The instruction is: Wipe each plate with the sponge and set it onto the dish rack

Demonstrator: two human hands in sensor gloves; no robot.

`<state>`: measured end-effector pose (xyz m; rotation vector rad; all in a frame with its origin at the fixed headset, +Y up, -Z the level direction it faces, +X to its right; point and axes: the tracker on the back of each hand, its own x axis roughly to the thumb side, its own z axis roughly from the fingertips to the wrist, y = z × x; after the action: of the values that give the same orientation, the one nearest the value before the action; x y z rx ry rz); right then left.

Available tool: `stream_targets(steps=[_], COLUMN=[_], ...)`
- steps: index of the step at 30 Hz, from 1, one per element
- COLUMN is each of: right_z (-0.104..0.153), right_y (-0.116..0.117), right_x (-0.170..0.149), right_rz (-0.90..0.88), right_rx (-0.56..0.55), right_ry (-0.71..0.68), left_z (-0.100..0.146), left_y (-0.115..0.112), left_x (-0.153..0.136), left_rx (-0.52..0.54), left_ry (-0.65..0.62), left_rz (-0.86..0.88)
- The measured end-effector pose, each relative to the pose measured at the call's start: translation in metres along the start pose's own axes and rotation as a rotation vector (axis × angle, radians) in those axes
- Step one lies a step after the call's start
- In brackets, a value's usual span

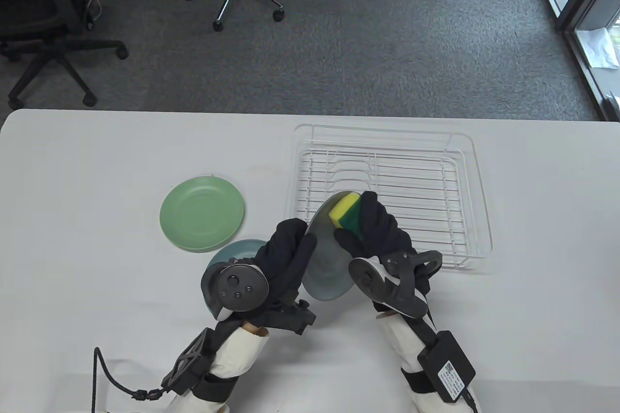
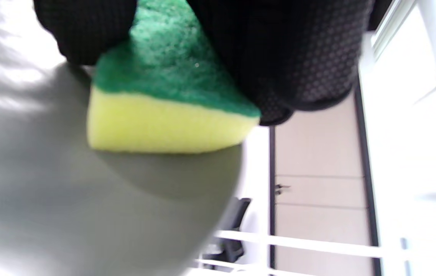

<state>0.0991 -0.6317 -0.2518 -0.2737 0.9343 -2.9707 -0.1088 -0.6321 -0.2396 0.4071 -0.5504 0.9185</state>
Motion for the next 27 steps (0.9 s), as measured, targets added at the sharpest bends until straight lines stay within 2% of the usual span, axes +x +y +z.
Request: stream_targets(steps=[4, 9, 15, 20, 24, 27], right_z=[-0.001, -0.001, -0.002, -0.003, -0.004, -0.003], right_y=[0.0, -0.009, -0.02, -0.021, -0.017, -0.016], right_x=[-0.009, -0.026, -0.036, -0.039, -0.033, -0.033], right_rz=[0.058, -0.113, -0.274, -0.449, -0.602, -0.681], right_rx=[-0.023, -0.018, 0.001, 0.08, 0.185, 0.158], right_ry=[0.054, 0.122, 0.149, 0.153, 0.117, 0.126], left_z=[0.0, -0.001, 0.0, 0.002, 0.003, 0.003], left_y=[0.005, 0.015, 0.032, 0.044, 0.045, 0.043], left_x=[-0.001, -0.012, -0.035, -0.049, -0.053, -0.056], left_rx=[0.025, 0.075, 0.175, 0.239, 0.243, 0.228], left_ry=[0.02, 0.084, 0.219, 0.301, 0.327, 0.342], left_rz=[0.023, 0.083, 0.217, 0.359, 0.441, 0.445])
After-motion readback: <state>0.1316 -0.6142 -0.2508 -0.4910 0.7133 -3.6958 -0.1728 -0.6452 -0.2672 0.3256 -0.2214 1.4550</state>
